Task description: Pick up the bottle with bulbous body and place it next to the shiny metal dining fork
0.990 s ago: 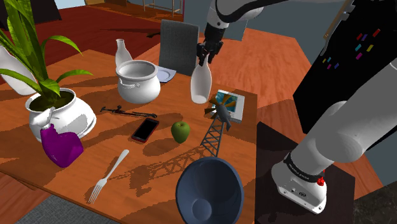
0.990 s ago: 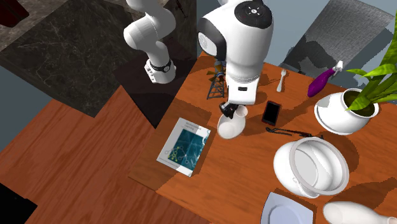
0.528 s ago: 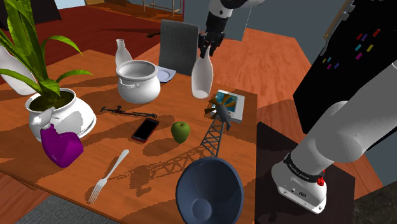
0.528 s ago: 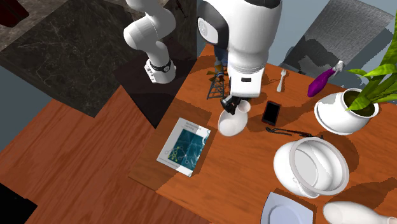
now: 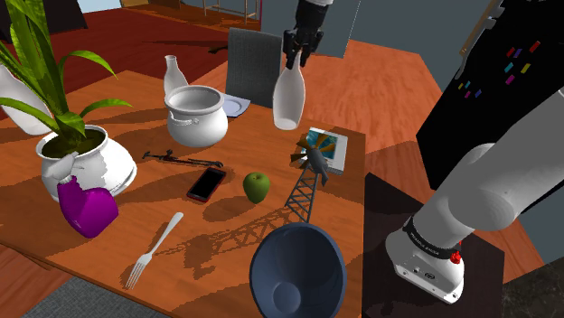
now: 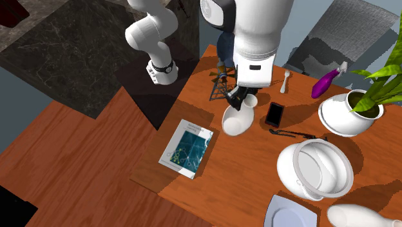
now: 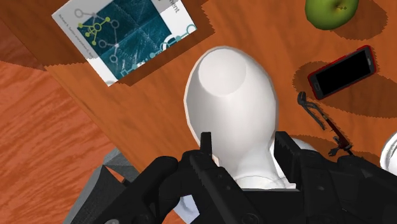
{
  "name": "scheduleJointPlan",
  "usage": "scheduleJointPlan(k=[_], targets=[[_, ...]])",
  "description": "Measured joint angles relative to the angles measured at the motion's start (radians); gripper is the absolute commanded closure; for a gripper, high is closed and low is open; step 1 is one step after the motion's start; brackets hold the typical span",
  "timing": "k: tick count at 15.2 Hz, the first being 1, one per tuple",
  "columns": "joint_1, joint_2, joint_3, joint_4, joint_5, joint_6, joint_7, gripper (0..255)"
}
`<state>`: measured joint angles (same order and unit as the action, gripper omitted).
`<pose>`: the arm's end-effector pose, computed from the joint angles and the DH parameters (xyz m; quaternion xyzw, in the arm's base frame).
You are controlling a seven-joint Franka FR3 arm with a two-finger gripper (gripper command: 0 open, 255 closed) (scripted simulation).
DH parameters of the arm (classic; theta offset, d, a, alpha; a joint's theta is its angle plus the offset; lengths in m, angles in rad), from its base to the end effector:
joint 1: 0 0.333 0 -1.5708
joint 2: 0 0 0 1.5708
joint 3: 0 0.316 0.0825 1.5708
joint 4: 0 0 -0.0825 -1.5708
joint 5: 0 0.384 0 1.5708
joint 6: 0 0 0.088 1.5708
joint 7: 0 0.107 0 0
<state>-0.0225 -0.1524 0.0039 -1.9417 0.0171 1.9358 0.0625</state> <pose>0.5289 -0.0086 0.5622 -0.9964 0.0429 -0.0730 0.0095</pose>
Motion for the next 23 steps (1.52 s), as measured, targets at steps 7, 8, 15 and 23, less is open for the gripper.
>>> scheduleJointPlan(k=[7, 8, 15, 23], targets=[[0.0, 0.005, 0.0, 0.1, 0.0, -0.096, 0.002, 255], [0.0, 0.004, 0.001, 0.113, -0.001, -0.109, 0.003, 255], [0.0, 0.028, 0.0, 0.237, -0.001, -0.209, 0.003, 255], [-0.001, 0.065, -0.001, 0.387, -0.001, -0.322, 0.003, 255]])
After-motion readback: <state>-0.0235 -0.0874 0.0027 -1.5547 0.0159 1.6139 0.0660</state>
